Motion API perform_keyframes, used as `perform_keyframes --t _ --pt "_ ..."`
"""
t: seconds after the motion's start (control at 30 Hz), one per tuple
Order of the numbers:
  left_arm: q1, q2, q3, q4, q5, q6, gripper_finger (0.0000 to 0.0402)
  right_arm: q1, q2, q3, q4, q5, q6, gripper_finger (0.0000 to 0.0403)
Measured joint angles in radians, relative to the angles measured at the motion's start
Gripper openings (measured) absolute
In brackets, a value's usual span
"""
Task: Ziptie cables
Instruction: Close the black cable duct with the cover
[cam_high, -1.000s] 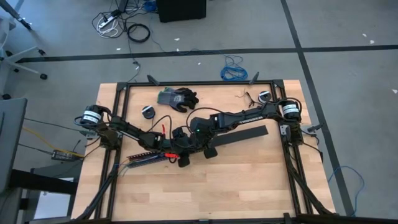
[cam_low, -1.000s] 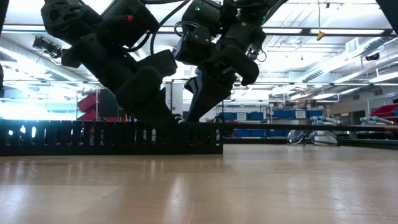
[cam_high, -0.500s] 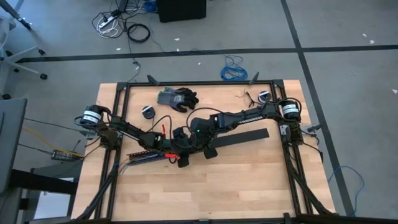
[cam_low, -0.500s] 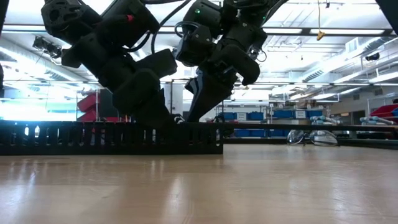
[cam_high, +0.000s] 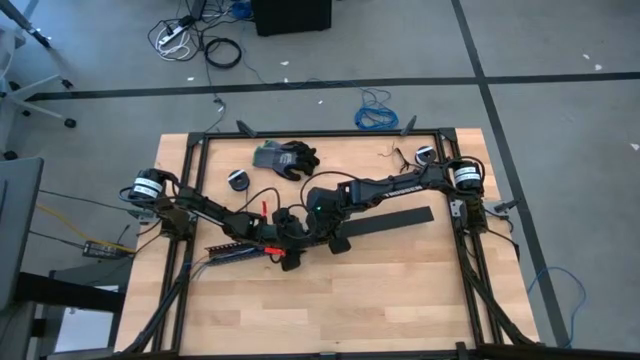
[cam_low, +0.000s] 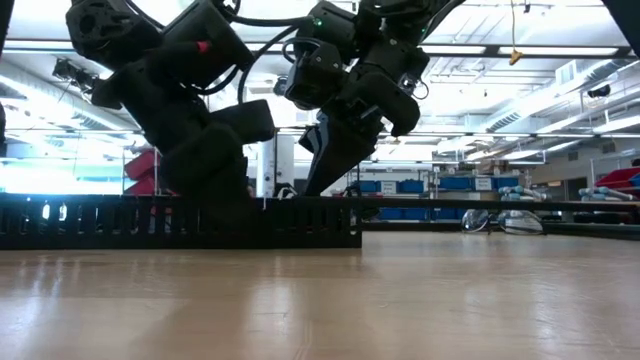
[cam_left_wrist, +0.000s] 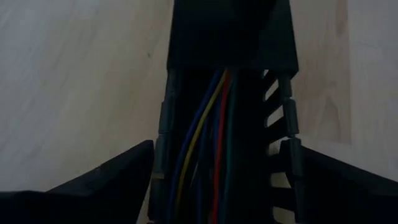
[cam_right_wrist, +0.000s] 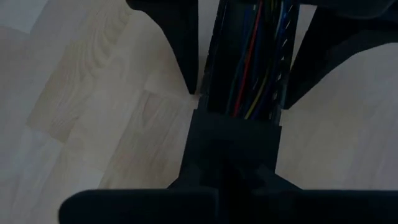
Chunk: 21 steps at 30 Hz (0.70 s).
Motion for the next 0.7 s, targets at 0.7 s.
perform_keyframes --t 0.7 --pt "0.0 0.0 0.0 0.013 -0.012 -0.013 0.0227 -0.002 0.054 0.001 0.142 -0.061 -0.01 0.0"
